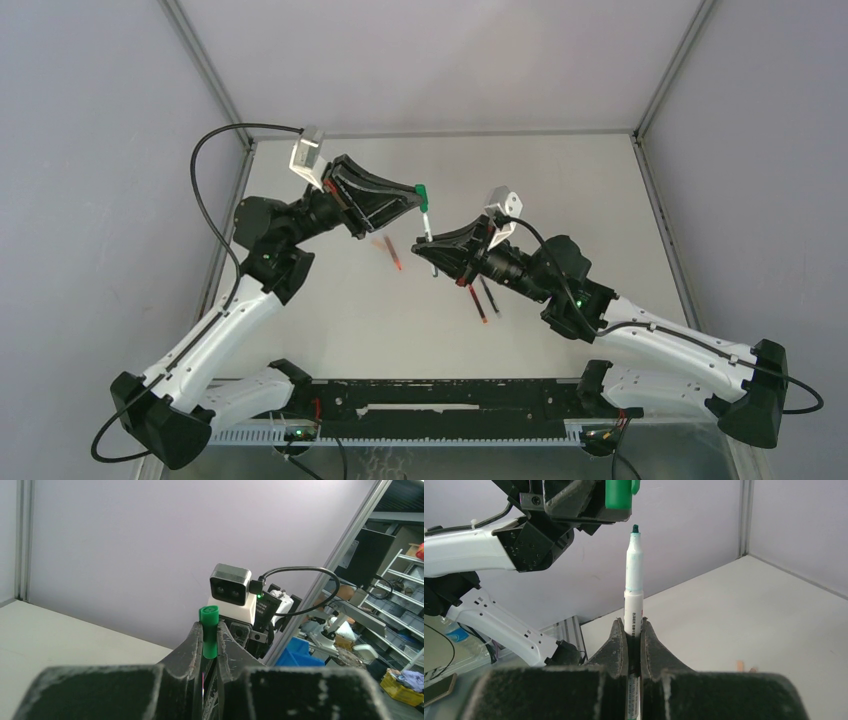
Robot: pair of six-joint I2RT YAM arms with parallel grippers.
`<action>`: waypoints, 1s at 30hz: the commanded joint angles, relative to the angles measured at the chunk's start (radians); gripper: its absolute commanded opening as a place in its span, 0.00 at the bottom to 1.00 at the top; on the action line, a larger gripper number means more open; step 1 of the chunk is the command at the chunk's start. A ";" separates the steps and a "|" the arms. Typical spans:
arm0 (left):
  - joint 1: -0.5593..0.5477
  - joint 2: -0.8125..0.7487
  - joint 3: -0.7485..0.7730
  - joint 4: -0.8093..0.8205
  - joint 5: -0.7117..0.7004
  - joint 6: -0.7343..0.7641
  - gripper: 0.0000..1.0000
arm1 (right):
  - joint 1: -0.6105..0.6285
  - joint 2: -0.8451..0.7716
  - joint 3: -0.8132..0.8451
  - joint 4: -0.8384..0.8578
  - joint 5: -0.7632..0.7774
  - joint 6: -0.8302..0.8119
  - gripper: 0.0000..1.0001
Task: Insert the pens into the pen caps
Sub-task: Insert the pen cap onto the pen.
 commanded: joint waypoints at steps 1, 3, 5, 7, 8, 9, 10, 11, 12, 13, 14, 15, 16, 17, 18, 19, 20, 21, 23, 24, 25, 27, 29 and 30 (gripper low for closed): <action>-0.007 -0.025 0.026 0.039 -0.035 -0.016 0.00 | 0.008 -0.017 0.040 0.015 -0.027 -0.021 0.00; -0.006 -0.023 0.026 0.039 -0.035 -0.018 0.00 | 0.009 -0.018 0.040 0.013 -0.030 -0.021 0.00; -0.006 -0.021 0.027 0.039 -0.032 -0.018 0.00 | 0.010 -0.020 0.040 0.012 -0.029 -0.021 0.00; -0.007 -0.019 0.030 0.039 -0.027 -0.018 0.00 | 0.010 -0.023 0.041 0.012 -0.028 -0.021 0.00; -0.006 -0.017 0.030 0.040 -0.025 -0.017 0.00 | 0.010 -0.024 0.040 0.012 -0.026 -0.021 0.00; -0.007 -0.016 0.028 0.040 -0.025 -0.017 0.00 | 0.009 -0.028 0.040 0.013 -0.025 -0.021 0.00; -0.006 -0.015 0.027 0.040 -0.024 -0.017 0.00 | 0.010 -0.030 0.040 0.014 -0.024 -0.021 0.00; -0.006 -0.014 0.026 0.042 -0.025 -0.017 0.00 | 0.010 -0.032 0.040 0.013 -0.024 -0.021 0.00; -0.007 -0.014 0.026 0.044 -0.023 -0.018 0.00 | 0.011 -0.035 0.039 0.012 -0.023 -0.021 0.00; -0.006 -0.013 0.024 0.045 -0.022 -0.019 0.00 | 0.010 -0.036 0.040 0.012 -0.022 -0.022 0.00; -0.006 -0.011 0.024 0.045 -0.020 -0.020 0.00 | 0.010 -0.038 0.040 0.012 -0.021 -0.021 0.00; -0.006 -0.011 0.023 0.045 -0.020 -0.020 0.00 | 0.009 -0.040 0.040 0.014 -0.021 -0.021 0.00; -0.006 -0.010 0.022 0.046 -0.020 -0.019 0.00 | 0.010 -0.041 0.040 0.014 -0.021 -0.022 0.00; -0.007 -0.010 0.021 0.045 -0.021 -0.019 0.00 | 0.010 -0.041 0.040 0.017 -0.021 -0.022 0.00; -0.007 -0.009 0.021 0.046 -0.021 -0.021 0.00 | 0.010 -0.042 0.041 0.018 -0.021 -0.022 0.00; -0.007 -0.008 0.020 0.045 -0.020 -0.021 0.00 | 0.010 -0.042 0.040 0.020 -0.022 -0.022 0.00; -0.007 -0.006 0.020 0.045 -0.019 -0.022 0.00 | 0.009 -0.041 0.040 0.021 -0.022 -0.022 0.00; -0.007 -0.006 0.020 0.045 -0.018 -0.022 0.00 | 0.010 -0.042 0.041 0.022 -0.022 -0.022 0.00; -0.007 -0.001 0.020 0.045 -0.015 -0.024 0.00 | 0.010 -0.042 0.040 0.023 -0.022 -0.022 0.00; -0.007 0.002 0.022 0.045 -0.013 -0.024 0.00 | 0.010 -0.041 0.041 0.024 -0.022 -0.022 0.00; -0.007 0.004 0.023 0.045 -0.009 -0.026 0.00 | 0.011 -0.039 0.042 0.025 -0.023 -0.022 0.00; -0.007 0.008 0.027 0.045 -0.003 -0.027 0.00 | 0.011 -0.037 0.041 0.024 -0.023 -0.021 0.00; -0.006 0.009 0.028 0.046 0.001 -0.027 0.00 | 0.011 -0.036 0.041 0.025 -0.021 -0.021 0.00; -0.007 0.010 0.029 0.046 0.004 -0.027 0.00 | 0.011 -0.035 0.041 0.026 -0.020 -0.021 0.00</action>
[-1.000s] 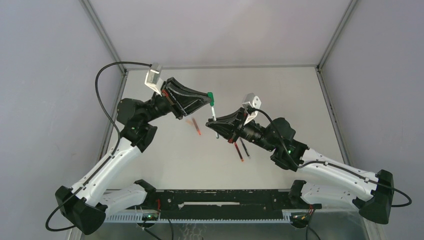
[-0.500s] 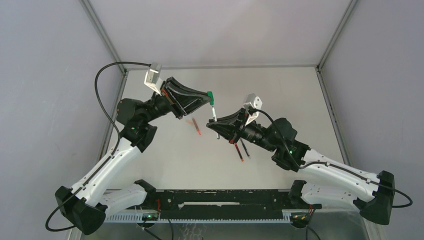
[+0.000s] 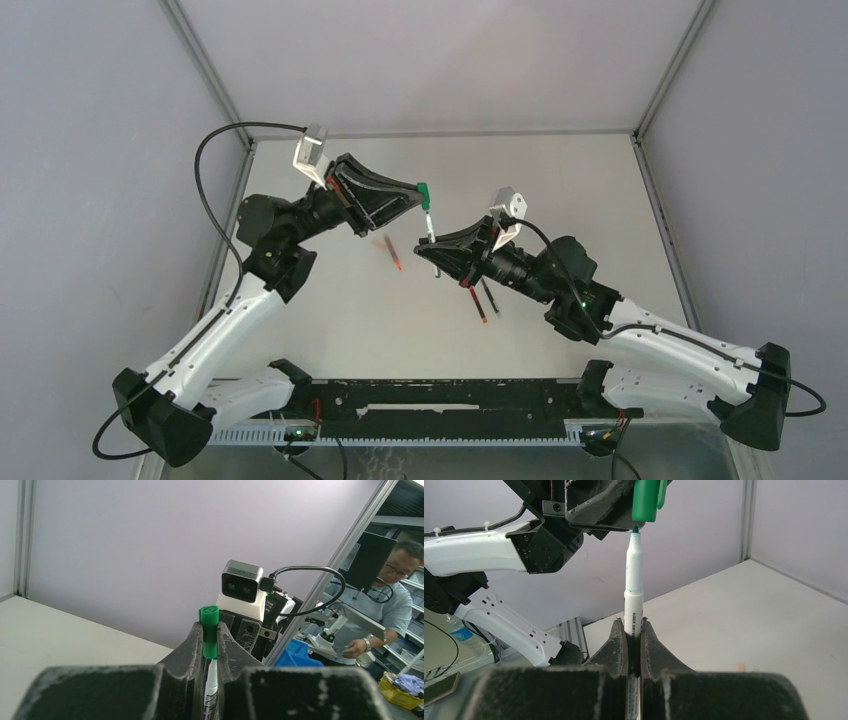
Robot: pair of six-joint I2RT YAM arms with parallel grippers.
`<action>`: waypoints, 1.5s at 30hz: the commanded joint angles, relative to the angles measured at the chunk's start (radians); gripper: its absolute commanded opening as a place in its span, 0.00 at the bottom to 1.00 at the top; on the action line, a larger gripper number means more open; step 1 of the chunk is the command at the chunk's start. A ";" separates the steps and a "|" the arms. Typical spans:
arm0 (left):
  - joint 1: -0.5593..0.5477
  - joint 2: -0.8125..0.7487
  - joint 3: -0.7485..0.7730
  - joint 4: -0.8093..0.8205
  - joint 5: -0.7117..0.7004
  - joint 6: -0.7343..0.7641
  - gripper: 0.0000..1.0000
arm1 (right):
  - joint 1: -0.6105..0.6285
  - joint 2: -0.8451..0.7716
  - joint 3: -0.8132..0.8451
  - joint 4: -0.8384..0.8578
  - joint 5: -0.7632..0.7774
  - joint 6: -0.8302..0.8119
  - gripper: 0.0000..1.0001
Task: Insert the pens into the pen caps
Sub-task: Insert the pen cap onto the pen.
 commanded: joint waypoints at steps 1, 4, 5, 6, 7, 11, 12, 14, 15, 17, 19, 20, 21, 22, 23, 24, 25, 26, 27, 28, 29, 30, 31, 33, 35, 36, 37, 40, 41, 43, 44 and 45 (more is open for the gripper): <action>-0.007 0.002 0.029 0.045 0.019 -0.018 0.00 | 0.010 -0.011 0.040 0.041 -0.003 -0.018 0.00; -0.008 0.004 0.032 0.045 0.027 -0.018 0.00 | 0.010 -0.011 0.042 0.044 0.001 -0.018 0.00; -0.008 0.005 0.030 0.045 0.029 -0.018 0.00 | 0.011 -0.012 0.041 0.044 0.002 -0.017 0.00; -0.008 0.005 0.030 0.045 0.030 -0.017 0.00 | 0.010 -0.012 0.041 0.045 0.002 -0.018 0.00; -0.008 0.005 0.029 0.045 0.031 -0.016 0.00 | 0.010 -0.012 0.040 0.045 0.004 -0.019 0.00; -0.010 0.004 0.029 0.045 0.034 -0.016 0.00 | 0.010 -0.015 0.041 0.039 0.014 -0.020 0.00; -0.012 0.003 0.028 0.046 0.035 -0.016 0.00 | 0.010 -0.014 0.040 0.038 0.017 -0.020 0.00; -0.013 0.004 0.030 0.046 0.038 -0.015 0.00 | 0.010 -0.013 0.040 0.040 0.018 -0.020 0.00; -0.014 0.004 0.031 0.046 0.038 -0.015 0.00 | 0.010 -0.012 0.040 0.039 0.019 -0.021 0.00; -0.014 0.005 0.030 0.046 0.041 -0.015 0.00 | 0.010 -0.012 0.040 0.041 0.022 -0.020 0.00; -0.014 0.008 0.030 0.046 0.044 -0.014 0.00 | 0.010 -0.014 0.041 0.043 0.024 -0.019 0.00; -0.016 0.008 0.031 0.046 0.046 -0.013 0.00 | 0.010 -0.014 0.040 0.043 0.025 -0.019 0.00; -0.017 0.011 0.031 0.046 0.047 -0.013 0.00 | 0.009 -0.014 0.041 0.044 0.027 -0.019 0.00; -0.017 0.013 0.030 0.046 0.050 -0.013 0.00 | 0.010 -0.014 0.041 0.047 0.028 -0.019 0.00; -0.019 0.014 0.030 0.046 0.052 -0.012 0.00 | 0.010 -0.015 0.040 0.050 0.031 -0.019 0.00; -0.022 0.016 0.029 0.046 0.054 -0.012 0.00 | 0.010 -0.014 0.040 0.052 0.034 -0.020 0.00; -0.023 0.017 0.028 0.046 0.056 -0.010 0.00 | 0.009 -0.014 0.040 0.054 0.035 -0.020 0.00; -0.024 0.019 0.026 0.046 0.057 -0.008 0.00 | 0.010 -0.015 0.040 0.056 0.037 -0.020 0.00; -0.024 0.020 0.024 0.046 0.058 -0.006 0.00 | 0.009 -0.015 0.041 0.059 0.038 -0.021 0.00; -0.025 0.019 0.023 0.046 0.059 -0.004 0.00 | 0.009 -0.016 0.041 0.061 0.041 -0.020 0.00; -0.025 0.021 0.020 0.046 0.059 -0.003 0.00 | 0.009 -0.017 0.040 0.061 0.043 -0.021 0.00; -0.027 0.022 0.018 0.046 0.060 -0.002 0.00 | 0.009 -0.018 0.040 0.062 0.047 -0.022 0.00; -0.027 0.022 0.015 0.046 0.061 -0.001 0.00 | 0.009 -0.019 0.041 0.061 0.052 -0.022 0.00; -0.029 0.021 0.012 0.047 0.063 0.003 0.00 | 0.007 -0.023 0.040 0.060 0.061 -0.023 0.00; -0.030 0.021 0.009 0.046 0.064 0.005 0.00 | 0.005 -0.027 0.041 0.061 0.069 -0.023 0.00; -0.030 0.023 0.008 0.046 0.066 0.007 0.00 | 0.005 -0.029 0.040 0.061 0.075 -0.025 0.00; -0.030 0.025 0.007 0.046 0.066 0.007 0.00 | 0.005 -0.032 0.040 0.063 0.079 -0.025 0.00; -0.033 0.029 0.008 0.046 0.074 0.008 0.00 | 0.001 -0.036 0.040 0.069 0.092 -0.024 0.00; -0.035 0.031 0.006 0.047 0.076 0.009 0.00 | 0.000 -0.037 0.040 0.072 0.098 -0.023 0.00; -0.039 0.036 0.007 0.046 0.082 0.010 0.00 | -0.005 -0.037 0.041 0.084 0.104 -0.020 0.00; -0.042 0.039 0.009 0.046 0.085 0.011 0.00 | -0.009 -0.036 0.041 0.090 0.106 -0.016 0.00; -0.043 0.041 0.009 0.046 0.088 0.011 0.00 | -0.013 -0.034 0.041 0.096 0.107 -0.013 0.00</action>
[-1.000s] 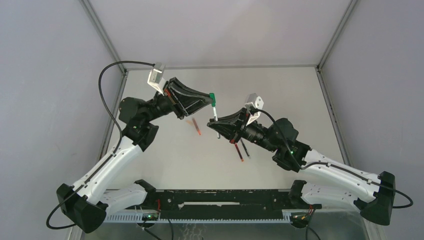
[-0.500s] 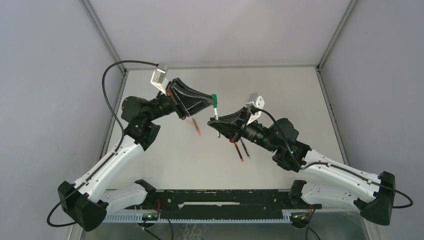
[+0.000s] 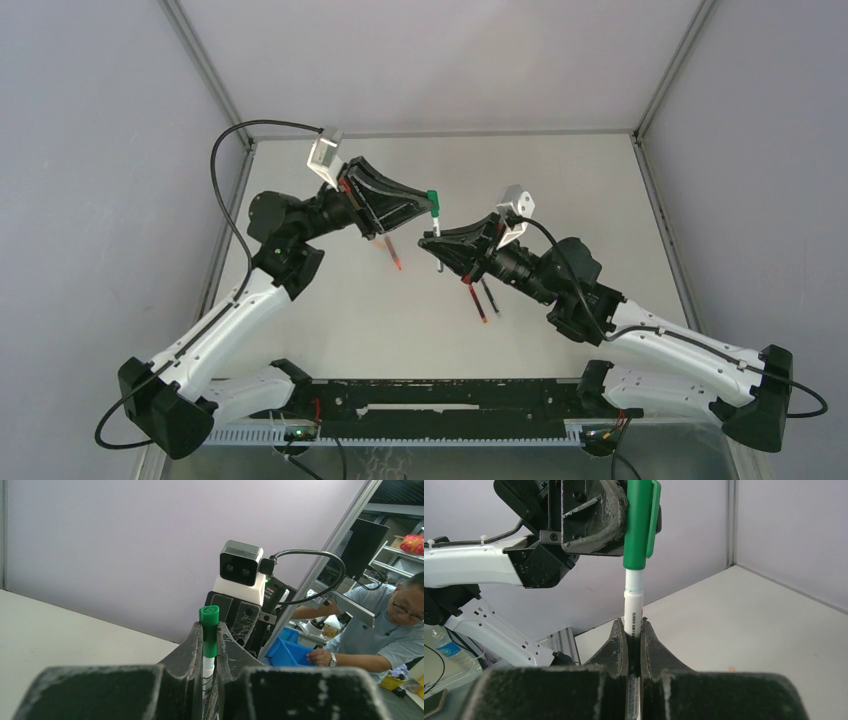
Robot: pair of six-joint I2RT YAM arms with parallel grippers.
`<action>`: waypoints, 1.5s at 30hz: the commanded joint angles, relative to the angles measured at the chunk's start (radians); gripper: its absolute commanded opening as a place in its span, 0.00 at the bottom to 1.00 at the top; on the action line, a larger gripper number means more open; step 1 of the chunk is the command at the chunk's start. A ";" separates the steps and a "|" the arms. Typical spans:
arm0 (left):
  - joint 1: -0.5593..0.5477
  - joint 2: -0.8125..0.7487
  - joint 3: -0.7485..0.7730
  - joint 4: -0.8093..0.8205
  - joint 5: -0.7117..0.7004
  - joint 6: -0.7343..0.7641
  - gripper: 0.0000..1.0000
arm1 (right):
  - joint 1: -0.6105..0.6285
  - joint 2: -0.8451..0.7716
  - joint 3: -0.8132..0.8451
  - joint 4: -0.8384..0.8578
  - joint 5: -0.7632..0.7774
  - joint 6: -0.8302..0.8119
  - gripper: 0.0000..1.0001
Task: Insert the pens into the pen caps
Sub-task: Insert the pen cap onto the pen, then press the pen cap onto the pen.
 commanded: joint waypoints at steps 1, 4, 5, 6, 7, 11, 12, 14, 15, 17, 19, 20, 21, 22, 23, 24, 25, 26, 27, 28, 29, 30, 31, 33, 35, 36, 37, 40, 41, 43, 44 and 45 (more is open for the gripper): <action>-0.017 0.007 0.010 0.032 0.046 0.015 0.00 | -0.016 -0.018 0.041 0.091 0.045 0.000 0.00; -0.022 0.013 0.012 0.028 0.052 0.016 0.02 | -0.023 -0.017 0.040 0.098 0.041 0.004 0.00; -0.021 0.013 0.012 0.025 0.051 0.016 0.06 | -0.024 -0.018 0.042 0.097 0.041 0.004 0.00; -0.021 0.013 0.010 0.022 0.051 0.017 0.11 | -0.027 -0.018 0.042 0.094 0.039 0.003 0.00; -0.022 0.011 0.010 0.020 0.047 0.019 0.16 | -0.027 -0.018 0.041 0.091 0.039 0.002 0.00; -0.021 0.000 0.015 0.003 0.030 0.031 0.36 | -0.031 -0.021 0.040 0.074 0.039 -0.006 0.00; -0.021 0.000 0.020 -0.004 0.026 0.033 0.39 | -0.033 -0.022 0.040 0.068 0.039 -0.008 0.00; -0.022 -0.002 0.032 -0.020 0.022 0.040 0.43 | -0.032 -0.024 0.040 0.059 0.037 -0.012 0.00; -0.021 -0.003 0.038 -0.031 0.018 0.048 0.45 | -0.032 -0.024 0.040 0.052 0.035 -0.015 0.00; -0.021 -0.009 0.056 -0.067 -0.003 0.068 0.48 | -0.031 -0.025 0.040 0.039 0.030 -0.020 0.00; -0.020 -0.016 0.069 -0.114 -0.037 0.099 0.51 | -0.031 -0.025 0.040 0.026 0.018 -0.022 0.00; -0.021 -0.022 0.079 -0.151 -0.060 0.117 0.52 | -0.031 -0.024 0.040 0.019 0.011 -0.020 0.00; -0.021 -0.025 0.088 -0.183 -0.081 0.136 0.53 | -0.030 -0.022 0.041 0.014 0.004 -0.019 0.00; -0.021 -0.029 0.095 -0.205 -0.096 0.150 0.55 | -0.030 -0.020 0.040 0.010 -0.001 -0.016 0.00; -0.021 -0.033 0.100 -0.222 -0.107 0.161 0.56 | -0.029 -0.018 0.040 0.006 -0.006 -0.015 0.00; -0.021 -0.036 0.102 -0.231 -0.117 0.168 0.57 | -0.026 -0.014 0.040 0.004 -0.010 -0.014 0.00; -0.022 -0.040 0.103 -0.233 -0.123 0.169 0.58 | -0.025 -0.011 0.041 0.004 -0.012 -0.012 0.00; -0.023 -0.043 0.104 -0.232 -0.123 0.170 0.59 | -0.024 -0.007 0.040 0.004 -0.014 -0.010 0.00; -0.022 -0.044 0.104 -0.234 -0.124 0.169 0.60 | -0.024 -0.004 0.040 0.004 -0.014 -0.010 0.00; -0.023 -0.046 0.104 -0.234 -0.124 0.169 0.62 | -0.023 0.000 0.041 0.004 -0.014 -0.010 0.00; -0.025 -0.048 0.104 -0.236 -0.124 0.170 0.64 | -0.024 0.003 0.041 0.004 -0.014 -0.010 0.00; -0.026 -0.048 0.105 -0.240 -0.124 0.172 0.65 | -0.024 0.005 0.041 0.006 -0.013 -0.008 0.00; -0.029 -0.049 0.107 -0.249 -0.125 0.176 0.67 | -0.023 0.009 0.042 0.009 -0.014 -0.008 0.00; -0.034 -0.048 0.113 -0.267 -0.129 0.187 0.69 | -0.023 0.016 0.042 0.015 -0.014 -0.007 0.00; -0.040 -0.046 0.127 -0.303 -0.138 0.208 0.70 | -0.023 0.020 0.042 0.017 -0.013 -0.005 0.00; -0.046 -0.046 0.135 -0.325 -0.145 0.221 0.70 | -0.024 0.022 0.042 0.016 -0.010 -0.006 0.00; -0.049 -0.047 0.142 -0.343 -0.154 0.234 0.70 | -0.023 0.023 0.043 0.012 -0.004 -0.006 0.00; -0.057 -0.045 0.155 -0.376 -0.169 0.256 0.70 | -0.022 0.028 0.060 -0.024 0.019 -0.020 0.00; -0.060 -0.044 0.158 -0.383 -0.174 0.260 0.70 | -0.022 0.029 0.063 -0.029 0.028 -0.024 0.00; -0.063 -0.044 0.163 -0.401 -0.183 0.272 0.70 | -0.022 0.028 0.063 -0.032 0.045 -0.027 0.00; -0.066 -0.043 0.166 -0.412 -0.187 0.277 0.70 | -0.022 0.027 0.063 -0.031 0.047 -0.029 0.00; -0.067 -0.042 0.168 -0.423 -0.193 0.283 0.70 | -0.022 0.027 0.063 -0.029 0.050 -0.030 0.00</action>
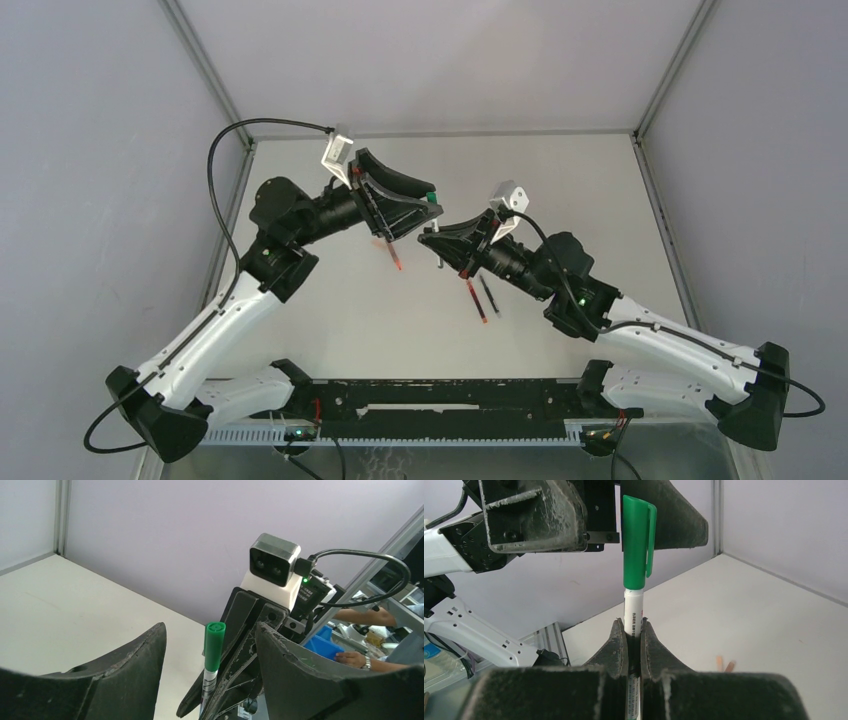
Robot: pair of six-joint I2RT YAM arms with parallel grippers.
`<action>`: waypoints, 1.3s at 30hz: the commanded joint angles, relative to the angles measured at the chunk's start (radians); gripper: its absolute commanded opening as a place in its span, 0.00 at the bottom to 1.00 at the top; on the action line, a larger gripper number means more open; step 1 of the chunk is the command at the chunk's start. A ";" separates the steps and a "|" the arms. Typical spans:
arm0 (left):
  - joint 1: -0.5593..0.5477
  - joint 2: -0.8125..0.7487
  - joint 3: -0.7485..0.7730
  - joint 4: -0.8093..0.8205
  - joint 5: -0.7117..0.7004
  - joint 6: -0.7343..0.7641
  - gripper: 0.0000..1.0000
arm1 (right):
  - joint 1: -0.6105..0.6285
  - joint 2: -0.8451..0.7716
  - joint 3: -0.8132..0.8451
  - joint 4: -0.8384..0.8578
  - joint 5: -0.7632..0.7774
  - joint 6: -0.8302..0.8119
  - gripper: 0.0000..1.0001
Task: Insert the pens into the pen caps
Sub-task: Press the pen cap onto the pen.
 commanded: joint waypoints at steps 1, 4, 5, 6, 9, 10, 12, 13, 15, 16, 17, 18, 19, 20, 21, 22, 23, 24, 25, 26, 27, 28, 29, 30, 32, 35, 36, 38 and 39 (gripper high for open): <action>-0.015 -0.015 0.068 -0.048 -0.037 0.056 0.70 | 0.003 -0.003 0.049 0.013 0.035 -0.020 0.00; -0.018 -0.016 0.073 -0.068 -0.043 0.066 0.70 | 0.003 -0.002 0.049 0.014 0.040 -0.022 0.00; -0.020 -0.015 0.074 -0.071 -0.045 0.068 0.69 | 0.003 0.000 0.049 0.015 0.041 -0.022 0.00; -0.020 -0.016 0.075 -0.070 -0.044 0.068 0.68 | 0.004 0.000 0.049 0.016 0.041 -0.022 0.00; -0.023 -0.013 0.080 -0.070 -0.037 0.069 0.60 | 0.003 0.002 0.049 0.017 0.043 -0.022 0.00; -0.023 -0.013 0.082 -0.070 -0.033 0.069 0.56 | 0.003 0.003 0.049 0.017 0.044 -0.022 0.00; -0.024 -0.010 0.087 -0.070 -0.026 0.068 0.48 | 0.003 0.003 0.049 0.017 0.045 -0.023 0.00; -0.025 -0.008 0.088 -0.071 -0.022 0.069 0.45 | 0.003 0.003 0.049 0.017 0.047 -0.023 0.00; -0.026 -0.005 0.092 -0.071 -0.014 0.069 0.39 | 0.003 0.004 0.049 0.016 0.048 -0.025 0.00; -0.027 -0.004 0.093 -0.071 -0.013 0.067 0.39 | 0.003 0.004 0.049 0.016 0.047 -0.025 0.00; -0.026 -0.005 0.093 -0.070 -0.011 0.067 0.39 | 0.003 0.006 0.049 0.014 0.048 -0.025 0.00; -0.027 -0.006 0.093 -0.070 -0.011 0.067 0.40 | 0.003 0.006 0.049 0.013 0.047 -0.025 0.00; -0.026 -0.006 0.093 -0.070 -0.013 0.067 0.43 | 0.003 0.007 0.048 0.013 0.047 -0.025 0.00; -0.026 -0.008 0.093 -0.071 -0.015 0.067 0.47 | 0.003 0.008 0.049 0.012 0.046 -0.025 0.00; -0.027 -0.010 0.093 -0.070 -0.019 0.066 0.49 | 0.004 0.009 0.049 0.010 0.046 -0.024 0.00; -0.027 -0.012 0.093 -0.070 -0.020 0.067 0.50 | 0.005 0.010 0.051 0.005 0.045 -0.024 0.00; -0.026 -0.013 0.093 -0.071 -0.021 0.067 0.50 | 0.005 0.013 0.054 0.001 0.043 -0.025 0.00; -0.026 -0.013 0.093 -0.072 -0.020 0.067 0.49 | 0.005 0.015 0.057 0.000 0.043 -0.026 0.00; -0.027 -0.011 0.093 -0.073 -0.020 0.066 0.48 | 0.005 0.016 0.058 0.001 0.044 -0.026 0.00; -0.027 -0.010 0.093 -0.072 -0.017 0.066 0.47 | 0.006 0.017 0.058 0.002 0.043 -0.026 0.00; -0.027 -0.008 0.094 -0.072 -0.014 0.065 0.46 | 0.006 0.017 0.058 0.003 0.044 -0.028 0.00; -0.029 -0.007 0.095 -0.072 -0.011 0.065 0.45 | 0.006 0.016 0.058 0.004 0.046 -0.028 0.00; -0.028 -0.005 0.095 -0.072 -0.009 0.065 0.43 | 0.007 0.015 0.058 0.003 0.047 -0.028 0.00; -0.028 -0.005 0.095 -0.072 -0.007 0.065 0.41 | 0.006 0.015 0.058 0.002 0.047 -0.028 0.00; -0.029 -0.001 0.096 -0.072 -0.003 0.067 0.38 | 0.006 0.013 0.058 0.000 0.049 -0.029 0.00; -0.031 0.006 0.099 -0.072 0.002 0.067 0.38 | 0.006 0.010 0.058 0.000 0.054 -0.032 0.00; -0.033 0.008 0.100 -0.072 0.004 0.067 0.39 | 0.006 0.009 0.058 0.001 0.055 -0.034 0.00; -0.034 0.011 0.101 -0.072 0.006 0.067 0.40 | 0.006 0.007 0.058 0.000 0.059 -0.035 0.00; -0.034 0.012 0.101 -0.073 0.006 0.066 0.40 | 0.006 0.006 0.058 0.000 0.061 -0.036 0.00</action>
